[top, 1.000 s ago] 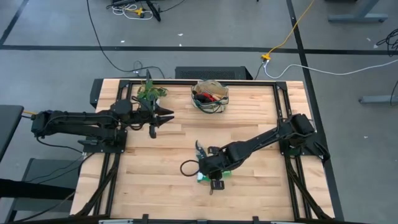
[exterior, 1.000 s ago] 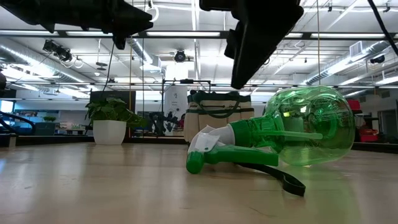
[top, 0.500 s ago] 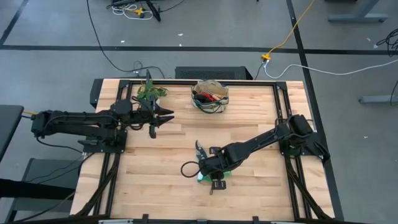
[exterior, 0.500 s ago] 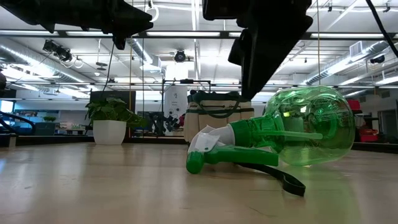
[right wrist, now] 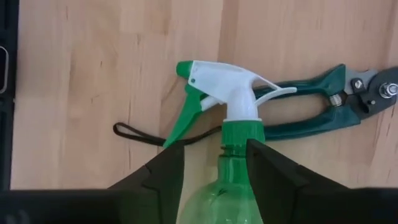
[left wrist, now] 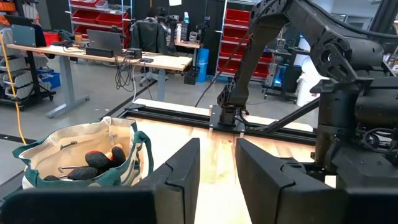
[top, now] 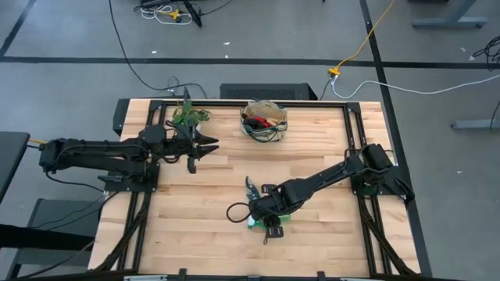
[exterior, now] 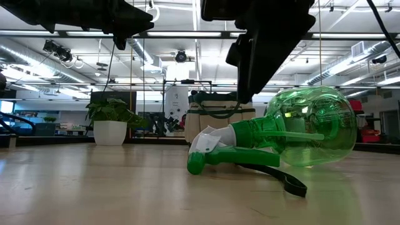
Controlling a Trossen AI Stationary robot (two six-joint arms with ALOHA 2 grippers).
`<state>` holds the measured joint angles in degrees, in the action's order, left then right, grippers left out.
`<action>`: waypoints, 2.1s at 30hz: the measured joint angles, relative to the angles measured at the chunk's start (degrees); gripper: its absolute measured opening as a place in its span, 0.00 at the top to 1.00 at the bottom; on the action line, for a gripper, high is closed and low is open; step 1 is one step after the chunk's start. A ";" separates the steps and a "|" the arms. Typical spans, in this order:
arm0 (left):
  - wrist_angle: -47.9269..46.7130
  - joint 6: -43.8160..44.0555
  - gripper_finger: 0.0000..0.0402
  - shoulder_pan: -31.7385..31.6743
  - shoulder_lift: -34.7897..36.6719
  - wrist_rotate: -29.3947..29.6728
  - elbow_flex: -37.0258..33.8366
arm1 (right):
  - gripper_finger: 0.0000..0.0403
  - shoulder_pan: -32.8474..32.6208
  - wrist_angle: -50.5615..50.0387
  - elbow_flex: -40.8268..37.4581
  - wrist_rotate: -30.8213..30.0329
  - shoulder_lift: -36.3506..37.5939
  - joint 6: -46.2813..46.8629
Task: Pick & Place Garden tools in Gardening bag
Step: Put the green spray bottle into the gardening bag
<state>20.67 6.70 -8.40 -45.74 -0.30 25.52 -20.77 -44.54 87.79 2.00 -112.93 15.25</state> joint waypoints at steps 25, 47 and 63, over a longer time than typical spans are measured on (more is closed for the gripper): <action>0.01 0.01 0.73 0.00 0.00 0.01 0.00 | 0.41 1.15 1.12 -0.04 -0.14 -2.11 -2.52; -0.02 0.02 0.73 0.00 0.00 0.00 0.00 | 0.41 1.87 1.05 -2.55 -3.02 -2.20 -2.23; -0.02 0.00 0.73 0.02 0.00 0.00 0.00 | 0.41 2.01 5.29 -5.94 -2.54 -2.20 -2.21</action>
<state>20.64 6.70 -8.38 -45.74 -0.30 25.52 -18.76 -39.24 81.85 -0.54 -115.13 13.04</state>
